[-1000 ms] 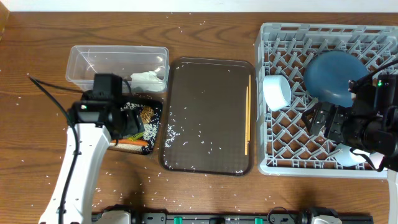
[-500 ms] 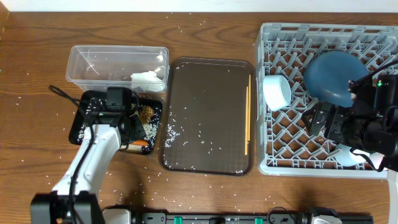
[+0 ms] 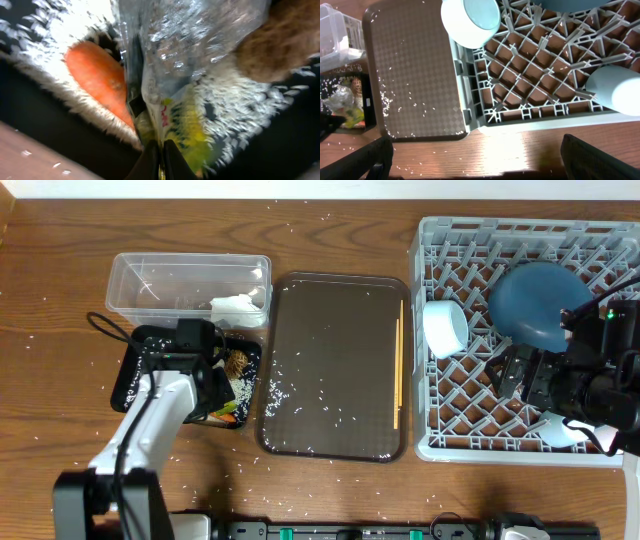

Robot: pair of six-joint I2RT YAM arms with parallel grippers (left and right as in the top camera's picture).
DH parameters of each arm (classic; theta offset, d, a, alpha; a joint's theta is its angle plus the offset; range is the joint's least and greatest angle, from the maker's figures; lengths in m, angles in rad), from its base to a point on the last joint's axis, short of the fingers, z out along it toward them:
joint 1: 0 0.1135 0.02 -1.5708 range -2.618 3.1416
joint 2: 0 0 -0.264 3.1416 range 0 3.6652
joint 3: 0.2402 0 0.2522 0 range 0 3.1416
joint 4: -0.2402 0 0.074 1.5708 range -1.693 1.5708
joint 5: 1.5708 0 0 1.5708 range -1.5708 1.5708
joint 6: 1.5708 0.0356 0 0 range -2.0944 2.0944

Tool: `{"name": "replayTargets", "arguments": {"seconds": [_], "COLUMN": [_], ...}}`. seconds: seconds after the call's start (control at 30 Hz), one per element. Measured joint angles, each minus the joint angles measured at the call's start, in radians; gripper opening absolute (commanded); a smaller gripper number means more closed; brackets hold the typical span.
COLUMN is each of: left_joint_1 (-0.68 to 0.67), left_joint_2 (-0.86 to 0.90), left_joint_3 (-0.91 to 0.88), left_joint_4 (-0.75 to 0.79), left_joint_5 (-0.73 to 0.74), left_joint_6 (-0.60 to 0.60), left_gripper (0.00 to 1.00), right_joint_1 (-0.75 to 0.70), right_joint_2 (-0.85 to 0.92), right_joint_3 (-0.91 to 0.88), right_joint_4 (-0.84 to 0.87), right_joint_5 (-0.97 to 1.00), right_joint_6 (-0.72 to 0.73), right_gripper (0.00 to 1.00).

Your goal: Sort waste into correct bins and load items into the dishwasher rack

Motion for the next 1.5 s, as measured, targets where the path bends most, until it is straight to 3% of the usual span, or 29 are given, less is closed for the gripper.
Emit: {"name": "replayTargets", "arguments": {"seconds": [0.2, 0.4, 0.67, 0.77, 0.8, 0.87, 0.9, 0.97, 1.17, 1.5], "left_joint_1": [0.000, 0.000, 0.000, 0.000, 0.000, 0.000, 0.000, 0.000, -0.002, -0.014], "left_joint_2": [-0.139, -0.180, -0.159, -0.110, -0.078, -0.004, 0.035, 0.098, 0.087, -0.324], "left_joint_3": [0.179, 0.208, 0.207, 0.207, 0.207, 0.207, 0.207, 0.207, 0.203, 0.204], "left_joint_4": [-0.062, -0.061, 0.276, 0.376, 0.419, 0.520, 0.564, 0.602, 0.540, 0.192], "left_joint_5": [-0.005, -0.011, -0.022, -0.034, -0.037, -0.043, -0.041, -0.021, 0.095, 0.140], "left_joint_6": [0.002, 0.002, -0.002, -0.068, -0.101, -0.148, -0.172, -0.204, -0.192, 0.076], "left_gripper": [0.06, 0.06, 0.06, 0.06, 0.13, 0.58, 0.63, 0.64, 0.64, 0.62], "right_joint_1": [0.000, 0.000, 0.000, 0.000, 0.000, 0.000, 0.000, 0.000, 0.000, 0.024], "right_joint_2": [0.000, 0.000, 0.000, 0.000, 0.001, 0.001, 0.001, 0.001, 0.001, 0.001], "right_joint_3": [0.000, 0.000, 0.000, 0.000, 0.000, 0.000, 0.000, 0.000, 0.000, 0.000], "right_joint_4": [0.006, 0.006, 0.009, 0.008, 0.007, 0.008, 0.007, 0.003, -0.014, 0.081], "right_joint_5": [0.000, 0.000, 0.000, 0.000, 0.000, 0.000, 0.000, 0.000, 0.000, -0.070], "right_joint_6": [0.000, 0.000, 0.000, 0.000, 0.000, 0.000, 0.000, 0.000, 0.000, -0.015], "right_gripper": [0.99, 0.99, 0.99, 0.99, 0.99, 0.99, 0.99, 0.99, 0.99, 0.99]}}
